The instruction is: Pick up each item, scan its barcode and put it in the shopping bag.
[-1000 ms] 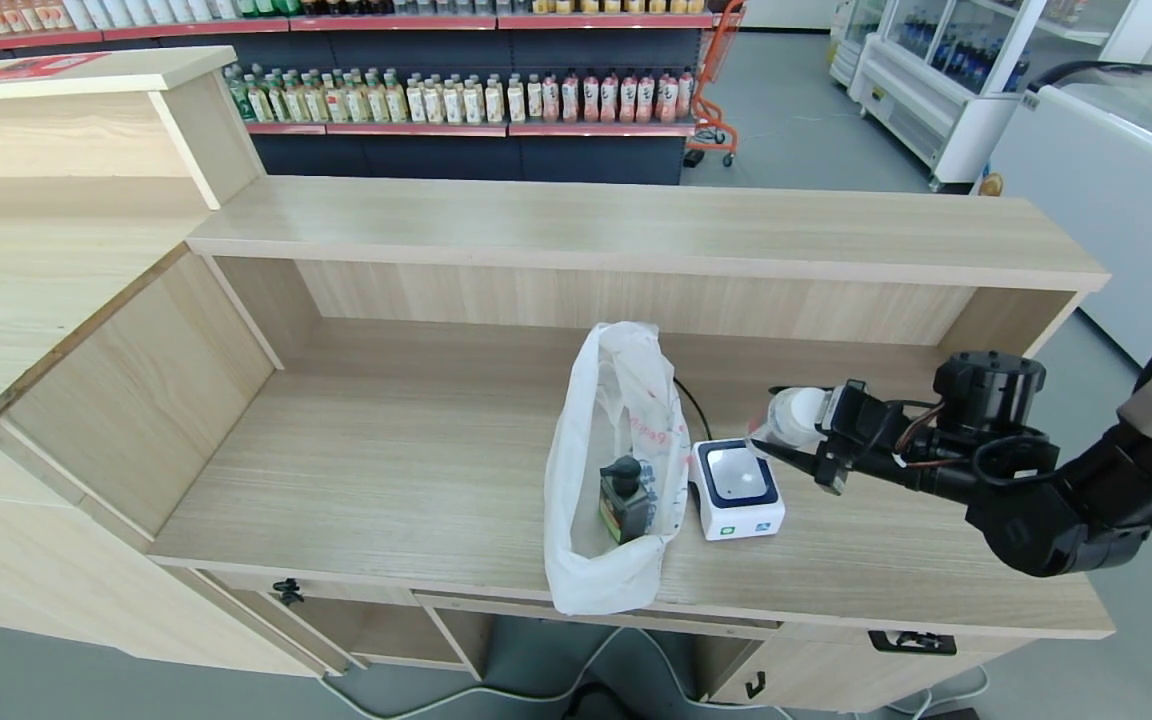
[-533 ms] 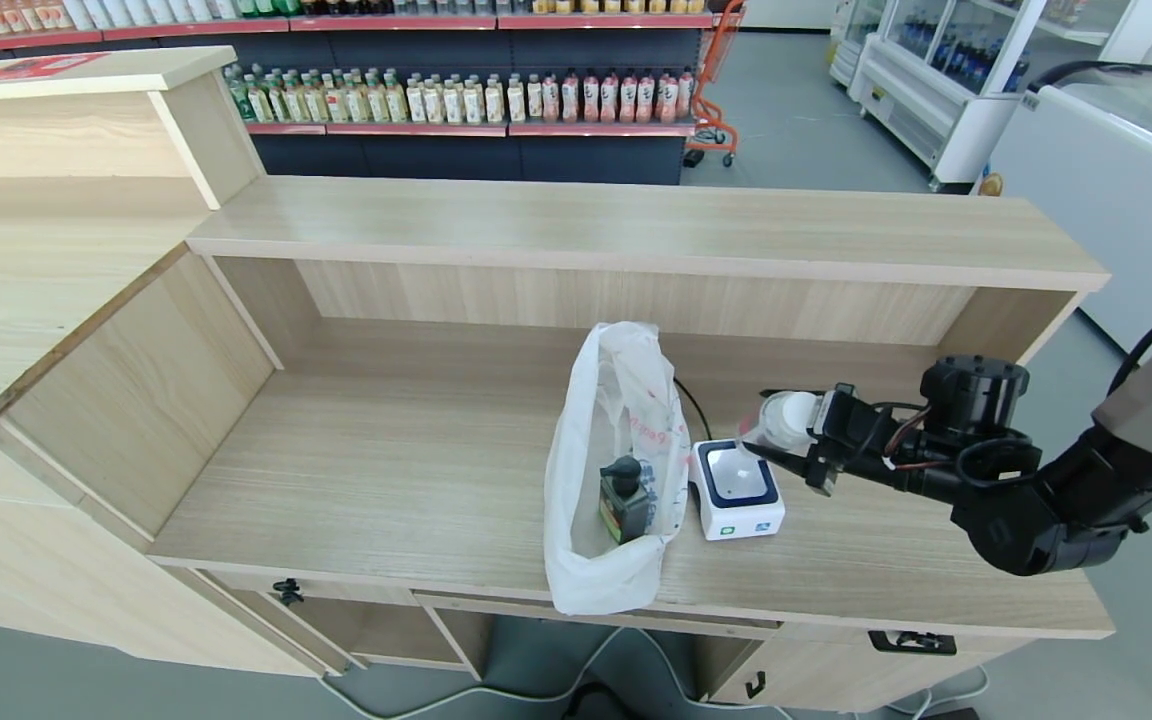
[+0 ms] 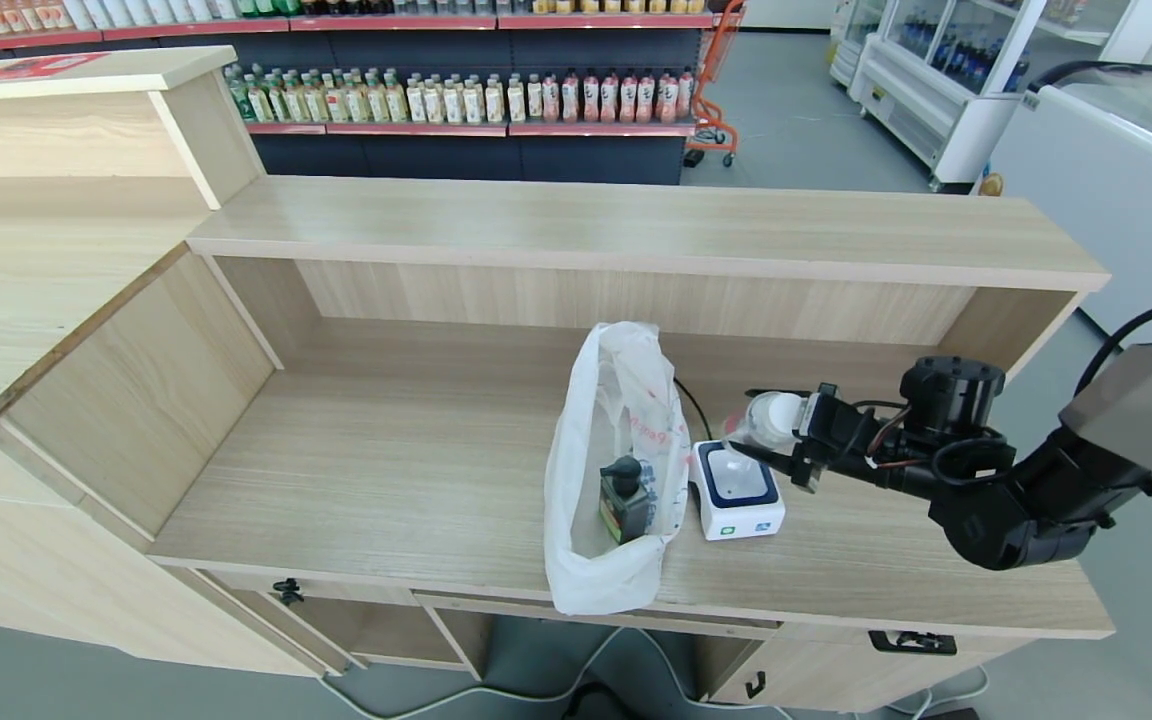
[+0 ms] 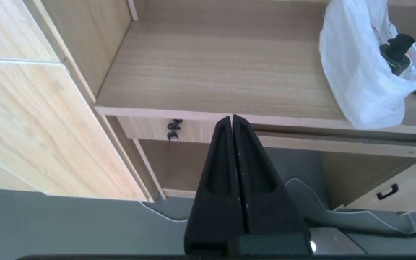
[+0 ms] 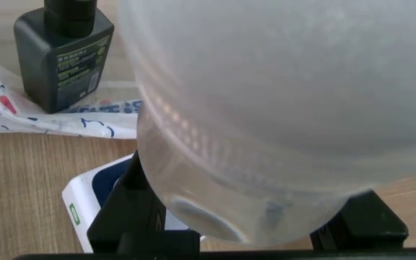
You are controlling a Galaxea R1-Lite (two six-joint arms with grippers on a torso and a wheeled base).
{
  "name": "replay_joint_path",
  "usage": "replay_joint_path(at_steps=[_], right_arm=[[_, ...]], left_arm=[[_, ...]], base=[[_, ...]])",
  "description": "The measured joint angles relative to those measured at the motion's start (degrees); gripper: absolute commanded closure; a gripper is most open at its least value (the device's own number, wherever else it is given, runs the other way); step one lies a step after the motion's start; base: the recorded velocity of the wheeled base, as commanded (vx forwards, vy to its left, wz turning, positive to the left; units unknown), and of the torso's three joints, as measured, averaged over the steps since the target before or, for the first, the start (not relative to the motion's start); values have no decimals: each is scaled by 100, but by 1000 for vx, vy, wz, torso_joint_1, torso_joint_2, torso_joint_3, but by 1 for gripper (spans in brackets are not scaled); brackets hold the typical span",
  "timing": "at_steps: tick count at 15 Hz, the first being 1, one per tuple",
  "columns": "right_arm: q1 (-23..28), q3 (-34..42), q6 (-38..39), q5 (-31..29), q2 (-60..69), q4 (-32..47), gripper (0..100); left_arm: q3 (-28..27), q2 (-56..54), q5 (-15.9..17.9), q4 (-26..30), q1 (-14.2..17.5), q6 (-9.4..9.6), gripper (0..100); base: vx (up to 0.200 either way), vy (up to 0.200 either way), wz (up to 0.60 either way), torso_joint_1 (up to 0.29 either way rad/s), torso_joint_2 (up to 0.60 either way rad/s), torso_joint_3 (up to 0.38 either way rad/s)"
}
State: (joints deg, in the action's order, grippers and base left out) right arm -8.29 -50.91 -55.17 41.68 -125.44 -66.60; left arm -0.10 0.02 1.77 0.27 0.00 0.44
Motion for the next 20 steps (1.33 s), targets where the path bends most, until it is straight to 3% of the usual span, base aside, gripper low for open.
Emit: replay_joint_path(at_steps=[16,18,20], right_arm=[[-5,4,38,35,-190,-229,100],[0,28,249,17,-83,-229,100],[-2,118,934,-73,352,-212,100]], left_arm=[[0,0,0,-2,0,0,100],[0,0,0,-2,0,2,100],[0,0,0,0,0,0,100]], base=[[0,0,0,0,0,0],[0,0,0,0,0,0],[0,0,0,0,0,0]])
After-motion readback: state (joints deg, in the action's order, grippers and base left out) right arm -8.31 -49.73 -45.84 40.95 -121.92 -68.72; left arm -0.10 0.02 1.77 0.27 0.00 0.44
